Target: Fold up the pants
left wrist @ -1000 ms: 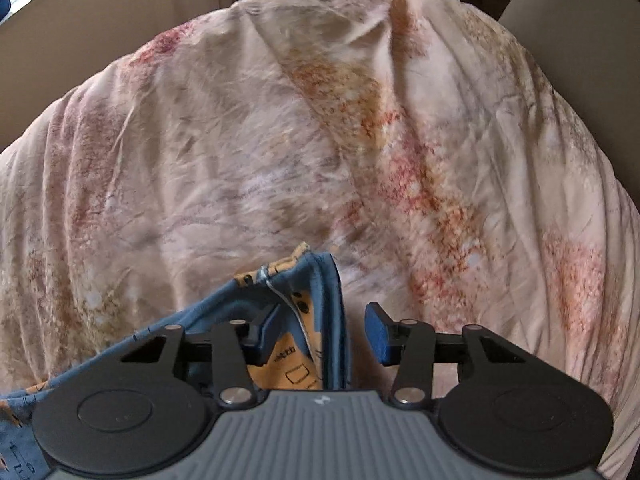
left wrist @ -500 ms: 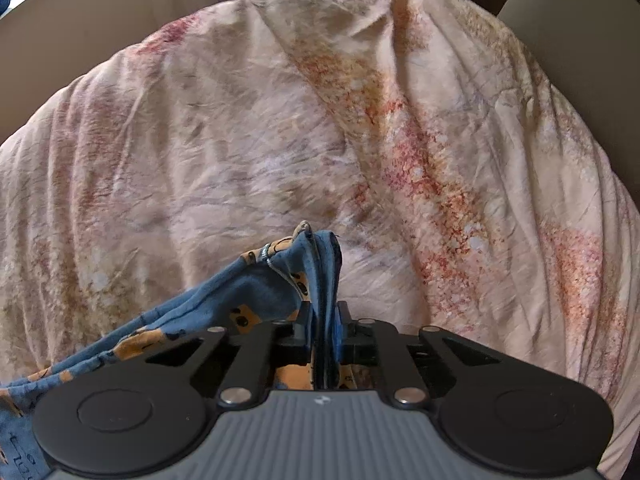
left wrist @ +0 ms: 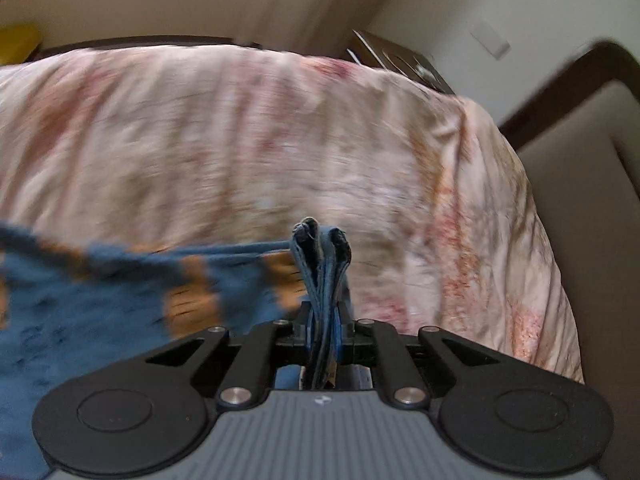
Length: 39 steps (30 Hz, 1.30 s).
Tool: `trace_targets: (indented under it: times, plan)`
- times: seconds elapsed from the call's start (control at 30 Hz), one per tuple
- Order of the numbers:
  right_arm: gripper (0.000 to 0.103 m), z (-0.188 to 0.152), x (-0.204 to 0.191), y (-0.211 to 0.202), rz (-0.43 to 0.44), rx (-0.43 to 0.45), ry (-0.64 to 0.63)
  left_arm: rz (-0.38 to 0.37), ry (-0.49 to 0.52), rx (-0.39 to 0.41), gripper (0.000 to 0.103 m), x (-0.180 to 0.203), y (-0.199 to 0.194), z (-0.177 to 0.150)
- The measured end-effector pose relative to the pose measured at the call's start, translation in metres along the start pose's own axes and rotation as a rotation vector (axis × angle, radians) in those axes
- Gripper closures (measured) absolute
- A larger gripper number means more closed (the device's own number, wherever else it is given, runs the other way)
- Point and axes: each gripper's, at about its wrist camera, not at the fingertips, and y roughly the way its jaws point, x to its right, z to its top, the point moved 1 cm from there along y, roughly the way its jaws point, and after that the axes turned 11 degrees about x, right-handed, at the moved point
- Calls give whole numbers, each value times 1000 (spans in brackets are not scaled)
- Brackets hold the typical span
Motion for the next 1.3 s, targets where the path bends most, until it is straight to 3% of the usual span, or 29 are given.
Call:
trace_targets:
  times: [0.2,0.33,0.57,0.73,0.97,1.17,1.3]
  plan:
    - [86,22,-61,23,153,-46,-100,20,5,51,93,-69,-34,-21]
    - [86,26,-94,46,239,-123,-104,44,3,37,93,-110,-30,-36]
    - [86,-1,-131,77,292,-231,-48,23,-138,5,93,-166,-8,-54]
    - [86,-16,-136,77,283,-196,-27,7,-129,15,93,-171,-5,-58]
    - [86,-14,-130,74,289,-197,-11,58,-84,20,93,-153,-7,-55]
    - [86,5,-128,71,263,-184,-18,26,-10,77,93,-142,-43,-40]
    - [86,27,-138,70,265,-146,-31,21,-18,105,93,-159,-71,-34]
